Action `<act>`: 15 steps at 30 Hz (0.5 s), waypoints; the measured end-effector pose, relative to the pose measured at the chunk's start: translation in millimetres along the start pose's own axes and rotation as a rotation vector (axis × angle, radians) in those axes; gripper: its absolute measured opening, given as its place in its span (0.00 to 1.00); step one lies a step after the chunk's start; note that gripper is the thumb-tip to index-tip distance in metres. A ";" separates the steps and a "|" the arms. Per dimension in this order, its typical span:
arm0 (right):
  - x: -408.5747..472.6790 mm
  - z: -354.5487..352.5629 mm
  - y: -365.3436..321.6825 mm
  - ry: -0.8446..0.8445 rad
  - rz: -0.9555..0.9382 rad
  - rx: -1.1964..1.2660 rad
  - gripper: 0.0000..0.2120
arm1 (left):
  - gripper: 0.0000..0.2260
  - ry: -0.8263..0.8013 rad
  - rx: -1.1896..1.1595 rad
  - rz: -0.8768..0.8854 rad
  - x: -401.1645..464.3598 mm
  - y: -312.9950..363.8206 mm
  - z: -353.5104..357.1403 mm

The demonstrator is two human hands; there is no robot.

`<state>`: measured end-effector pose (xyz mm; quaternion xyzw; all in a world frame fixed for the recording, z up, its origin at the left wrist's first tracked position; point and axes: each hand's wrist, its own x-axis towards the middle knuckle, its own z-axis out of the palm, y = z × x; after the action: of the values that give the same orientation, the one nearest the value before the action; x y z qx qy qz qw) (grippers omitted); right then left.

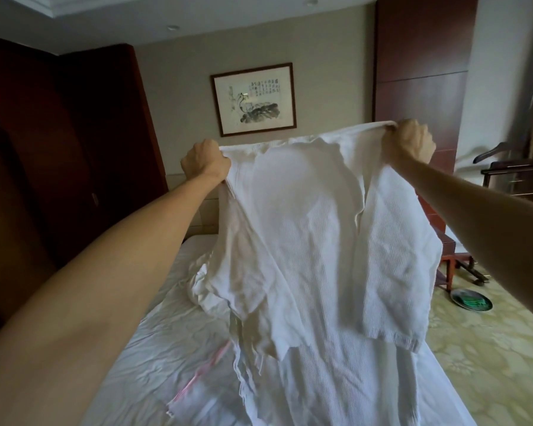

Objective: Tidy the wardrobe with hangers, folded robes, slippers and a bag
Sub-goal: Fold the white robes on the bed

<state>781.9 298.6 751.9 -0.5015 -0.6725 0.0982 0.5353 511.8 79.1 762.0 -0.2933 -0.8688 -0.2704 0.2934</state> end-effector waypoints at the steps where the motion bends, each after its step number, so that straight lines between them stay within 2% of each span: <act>1: -0.3 0.3 1.3 0.004 -0.002 0.005 0.17 | 0.07 -0.004 -0.012 -0.008 -0.5 0.8 0.0; 9: 5.7 24.0 21.2 -0.037 0.062 0.036 0.18 | 0.09 -0.119 -0.164 -0.074 6.1 11.4 28.3; 15: 36.6 89.0 55.0 -0.083 0.156 0.087 0.25 | 0.09 -0.197 -0.262 -0.091 31.4 18.4 93.5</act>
<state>743.1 389.4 701.6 -0.5241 -0.6481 0.1894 0.5190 470.7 162.7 724.8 -0.3144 -0.8631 -0.3642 0.1535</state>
